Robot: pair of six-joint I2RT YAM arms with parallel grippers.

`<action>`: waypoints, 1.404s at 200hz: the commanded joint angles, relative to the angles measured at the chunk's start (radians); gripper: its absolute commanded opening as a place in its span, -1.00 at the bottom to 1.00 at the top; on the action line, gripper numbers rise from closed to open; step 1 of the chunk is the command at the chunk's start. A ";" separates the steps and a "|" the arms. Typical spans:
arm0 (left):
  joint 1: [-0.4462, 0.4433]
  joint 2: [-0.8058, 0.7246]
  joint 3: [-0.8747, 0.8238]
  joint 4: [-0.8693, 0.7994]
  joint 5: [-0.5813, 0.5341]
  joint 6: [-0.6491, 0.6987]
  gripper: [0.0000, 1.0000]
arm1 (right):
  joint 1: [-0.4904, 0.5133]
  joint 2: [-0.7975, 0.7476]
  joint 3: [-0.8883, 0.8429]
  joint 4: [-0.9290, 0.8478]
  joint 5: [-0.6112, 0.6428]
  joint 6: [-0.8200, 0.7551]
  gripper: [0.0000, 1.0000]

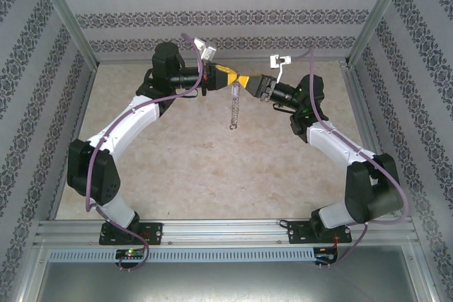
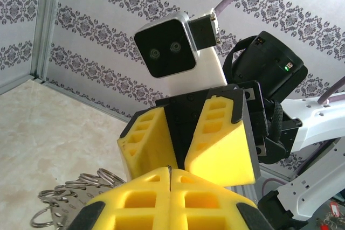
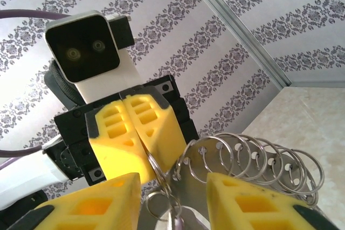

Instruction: Put the keys on the keyring

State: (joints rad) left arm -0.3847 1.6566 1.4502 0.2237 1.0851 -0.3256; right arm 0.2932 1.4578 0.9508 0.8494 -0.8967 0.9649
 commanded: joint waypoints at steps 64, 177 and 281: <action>-0.018 0.025 0.024 0.156 0.005 -0.100 -1.00 | 0.020 0.009 0.026 0.074 -0.019 0.009 -0.67; -0.016 0.040 0.016 0.221 -0.038 -0.177 -0.93 | -0.023 -0.016 -0.005 0.057 -0.030 0.010 -1.00; 0.036 0.015 0.102 -0.277 0.017 0.145 0.00 | -0.087 0.010 0.182 -0.522 -0.253 -0.390 -1.00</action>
State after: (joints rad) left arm -0.3637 1.6859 1.4776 0.1596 1.0401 -0.3389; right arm 0.2028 1.4628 1.0378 0.5648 -1.0580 0.7990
